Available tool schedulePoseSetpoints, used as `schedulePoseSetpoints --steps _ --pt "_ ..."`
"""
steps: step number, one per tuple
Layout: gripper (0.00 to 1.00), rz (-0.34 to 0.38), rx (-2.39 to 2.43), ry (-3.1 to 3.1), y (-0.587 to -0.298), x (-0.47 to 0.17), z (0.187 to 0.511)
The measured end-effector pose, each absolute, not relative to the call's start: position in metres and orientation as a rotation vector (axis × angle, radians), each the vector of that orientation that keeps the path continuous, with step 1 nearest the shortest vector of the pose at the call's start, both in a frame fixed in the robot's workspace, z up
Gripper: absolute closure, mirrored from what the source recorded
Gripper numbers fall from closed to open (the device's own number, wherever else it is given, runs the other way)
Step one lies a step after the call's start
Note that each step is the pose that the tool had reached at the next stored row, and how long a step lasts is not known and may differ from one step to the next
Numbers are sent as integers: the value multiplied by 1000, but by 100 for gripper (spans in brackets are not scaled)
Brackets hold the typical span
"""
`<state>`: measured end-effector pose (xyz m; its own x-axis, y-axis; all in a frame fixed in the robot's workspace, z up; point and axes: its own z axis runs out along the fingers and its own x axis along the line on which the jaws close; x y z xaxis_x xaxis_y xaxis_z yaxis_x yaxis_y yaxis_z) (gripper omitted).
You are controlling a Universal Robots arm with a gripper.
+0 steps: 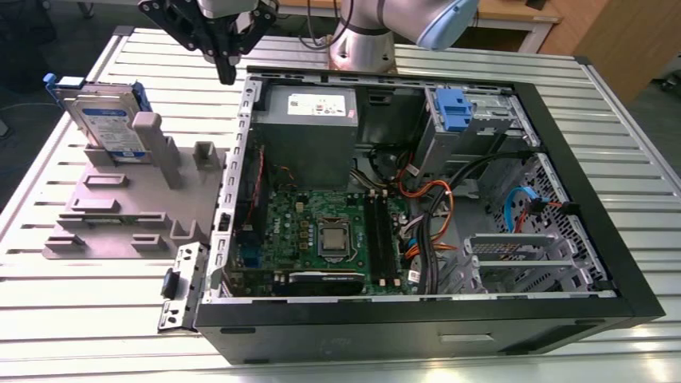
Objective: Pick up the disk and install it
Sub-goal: 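Reach for the disk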
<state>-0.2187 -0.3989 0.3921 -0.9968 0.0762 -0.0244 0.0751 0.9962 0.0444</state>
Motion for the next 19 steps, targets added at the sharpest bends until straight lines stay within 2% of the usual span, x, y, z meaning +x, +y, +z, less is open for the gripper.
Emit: schedulePoseSetpoints --steps 19 --pt "89 68 118 3113 -399 -224 392"
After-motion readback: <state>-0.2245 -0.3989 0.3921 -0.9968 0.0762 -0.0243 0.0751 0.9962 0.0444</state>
